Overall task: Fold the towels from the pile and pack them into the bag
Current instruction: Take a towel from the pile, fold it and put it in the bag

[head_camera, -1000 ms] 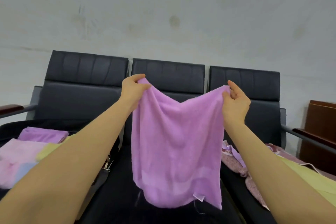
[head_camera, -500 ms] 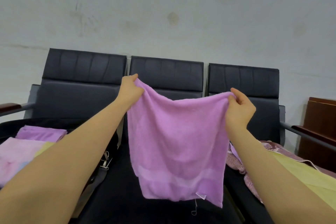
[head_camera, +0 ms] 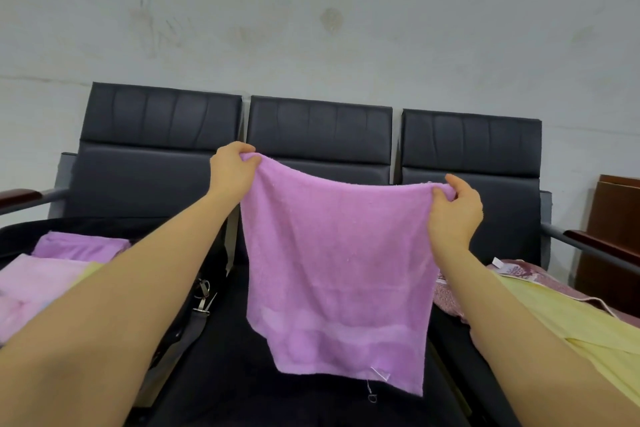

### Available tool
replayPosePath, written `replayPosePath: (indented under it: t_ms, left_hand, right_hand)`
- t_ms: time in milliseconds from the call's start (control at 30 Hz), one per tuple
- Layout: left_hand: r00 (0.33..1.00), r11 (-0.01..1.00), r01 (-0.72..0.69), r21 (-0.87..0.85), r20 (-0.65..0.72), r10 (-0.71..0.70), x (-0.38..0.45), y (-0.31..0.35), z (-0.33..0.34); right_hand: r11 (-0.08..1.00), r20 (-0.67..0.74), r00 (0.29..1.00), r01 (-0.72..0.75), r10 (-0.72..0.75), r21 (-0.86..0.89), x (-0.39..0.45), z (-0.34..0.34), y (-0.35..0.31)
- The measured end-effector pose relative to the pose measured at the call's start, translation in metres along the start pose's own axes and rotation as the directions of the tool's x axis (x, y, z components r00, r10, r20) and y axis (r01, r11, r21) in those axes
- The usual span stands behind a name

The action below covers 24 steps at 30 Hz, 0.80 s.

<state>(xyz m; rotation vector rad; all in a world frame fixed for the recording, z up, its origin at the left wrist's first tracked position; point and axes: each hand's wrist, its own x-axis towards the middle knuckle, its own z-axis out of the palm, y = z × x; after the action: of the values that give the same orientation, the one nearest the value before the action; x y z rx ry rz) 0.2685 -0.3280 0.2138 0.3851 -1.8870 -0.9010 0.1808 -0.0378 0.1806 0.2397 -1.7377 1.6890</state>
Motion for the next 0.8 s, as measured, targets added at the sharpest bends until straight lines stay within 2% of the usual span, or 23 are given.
replayPosePath:
  t_ms: [200, 333, 500, 600, 800]
  left_hand:
    - [0.996, 0.977, -0.067, 0.201, 0.062, 0.056, -0.002, -0.018, 0.008]
    - [0.997, 0.951, -0.077, 0.298, 0.027, 0.072, -0.007, -0.025, 0.005]
    - [0.996, 0.956, -0.040, 0.290, -0.059, 0.060, -0.002, -0.006, 0.001]
    - [0.993, 0.981, -0.014, 0.192, -0.111, 0.036, 0.009, 0.008, -0.004]
    - [0.998, 0.998, -0.057, 0.009, -0.041, 0.057, 0.019, 0.027, -0.018]
  right_hand:
    - [0.972, -0.052, 0.996, 0.060, -0.074, -0.229, -0.001, 0.005, 0.016]
    - [0.958, 0.035, 0.995, 0.104, -0.098, -0.268, -0.006, 0.002, 0.015]
    - [0.987, 0.007, 0.993, 0.118, -0.118, -0.113, 0.001, 0.003, -0.006]
    - [0.996, -0.030, 0.997, 0.071, -0.070, 0.046, 0.011, 0.004, -0.025]
    - [0.986, -0.047, 0.996, 0.078, -0.072, 0.147, 0.023, -0.003, -0.047]
